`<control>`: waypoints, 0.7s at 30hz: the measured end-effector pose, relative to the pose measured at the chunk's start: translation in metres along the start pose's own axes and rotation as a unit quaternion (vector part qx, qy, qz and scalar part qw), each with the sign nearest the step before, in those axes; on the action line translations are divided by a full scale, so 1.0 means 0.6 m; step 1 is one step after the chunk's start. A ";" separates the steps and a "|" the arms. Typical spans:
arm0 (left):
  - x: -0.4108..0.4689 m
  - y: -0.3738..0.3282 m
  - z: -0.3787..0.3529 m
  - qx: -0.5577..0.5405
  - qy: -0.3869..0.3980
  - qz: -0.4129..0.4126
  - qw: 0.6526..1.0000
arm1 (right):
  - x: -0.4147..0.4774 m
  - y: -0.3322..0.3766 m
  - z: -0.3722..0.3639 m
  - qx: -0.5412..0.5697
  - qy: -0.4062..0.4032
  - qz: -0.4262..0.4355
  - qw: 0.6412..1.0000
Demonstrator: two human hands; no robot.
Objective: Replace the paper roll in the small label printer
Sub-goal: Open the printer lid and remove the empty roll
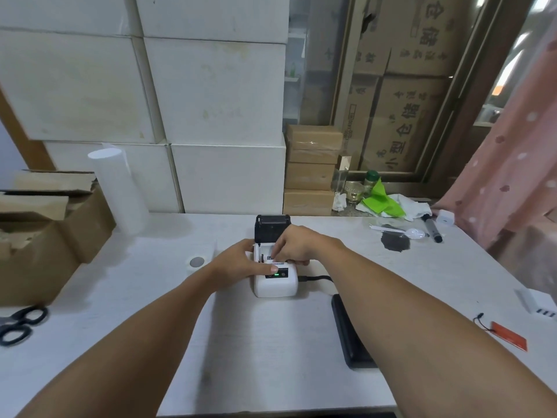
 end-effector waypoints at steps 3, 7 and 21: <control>-0.004 0.000 -0.002 -0.017 -0.006 -0.013 1.000 | 0.003 0.002 -0.001 -0.020 0.009 -0.002 1.000; -0.004 0.003 0.005 -0.014 -0.025 -0.018 0.999 | 0.001 -0.003 0.004 -0.026 0.025 -0.007 0.999; -0.012 0.016 0.013 -0.011 -0.062 -0.004 0.998 | 0.005 0.000 -0.003 -0.045 0.013 0.023 0.999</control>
Point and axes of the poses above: each hand's wrist, its own x-axis towards the middle knuckle, its own z-axis out of the back of the hand, y = z × x, the point moved 9 cm from there along x, towards the middle knuckle, and after that the axes turned 14 degrees about -x, right-handed, at the moved point
